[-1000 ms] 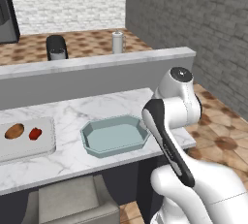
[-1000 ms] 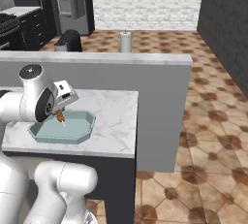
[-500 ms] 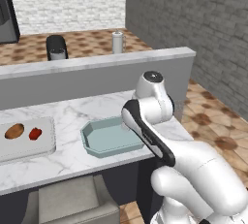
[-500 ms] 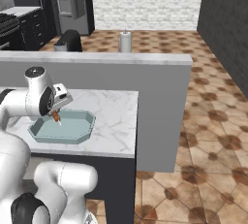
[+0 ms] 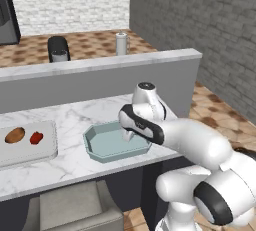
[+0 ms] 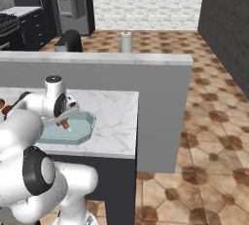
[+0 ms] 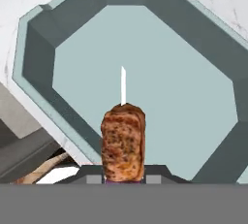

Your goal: Place the cold items (potato and bell pepper) from the fridge in one tupperware on the dining counter. Place the warm items (kebab skewer and hot dog) in the stove area in another tupperware.

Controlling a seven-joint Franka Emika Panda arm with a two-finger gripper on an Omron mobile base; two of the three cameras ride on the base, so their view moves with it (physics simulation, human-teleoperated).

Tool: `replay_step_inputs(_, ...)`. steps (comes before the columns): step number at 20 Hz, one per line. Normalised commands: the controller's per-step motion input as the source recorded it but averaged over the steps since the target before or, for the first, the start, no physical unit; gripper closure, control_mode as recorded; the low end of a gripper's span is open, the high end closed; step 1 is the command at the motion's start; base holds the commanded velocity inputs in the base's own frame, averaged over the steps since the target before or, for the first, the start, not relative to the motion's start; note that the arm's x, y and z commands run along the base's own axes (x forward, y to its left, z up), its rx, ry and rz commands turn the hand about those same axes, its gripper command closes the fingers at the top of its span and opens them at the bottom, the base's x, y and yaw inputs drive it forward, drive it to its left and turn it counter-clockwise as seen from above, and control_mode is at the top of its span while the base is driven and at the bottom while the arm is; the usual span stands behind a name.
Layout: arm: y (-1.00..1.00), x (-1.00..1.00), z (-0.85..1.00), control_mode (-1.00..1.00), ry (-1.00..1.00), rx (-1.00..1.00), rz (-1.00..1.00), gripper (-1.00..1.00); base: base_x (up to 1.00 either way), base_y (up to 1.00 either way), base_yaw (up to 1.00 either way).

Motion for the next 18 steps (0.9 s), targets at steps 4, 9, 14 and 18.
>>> replay_step_inputs(4, 0.01, 0.59, -0.11, -1.0, 0.17, -0.04, 0.07, 1.0, 0.0, 0.0, 0.0)
replay_step_inputs(9, 0.14, 0.49, -0.21, -1.0, 0.07, -0.04, 0.04, 1.0, 0.0, 0.0, 0.0)
replay_step_inputs(14, 0.08, 0.3, -0.52, -1.0, 0.0, -0.03, 0.03, 1.0, 0.0, 0.0, 0.0)
replay_step_inputs(18, 0.02, 0.22, -0.64, -1.0, 0.0, -0.01, 0.03, 1.0, 0.0, 0.0, 0.0)
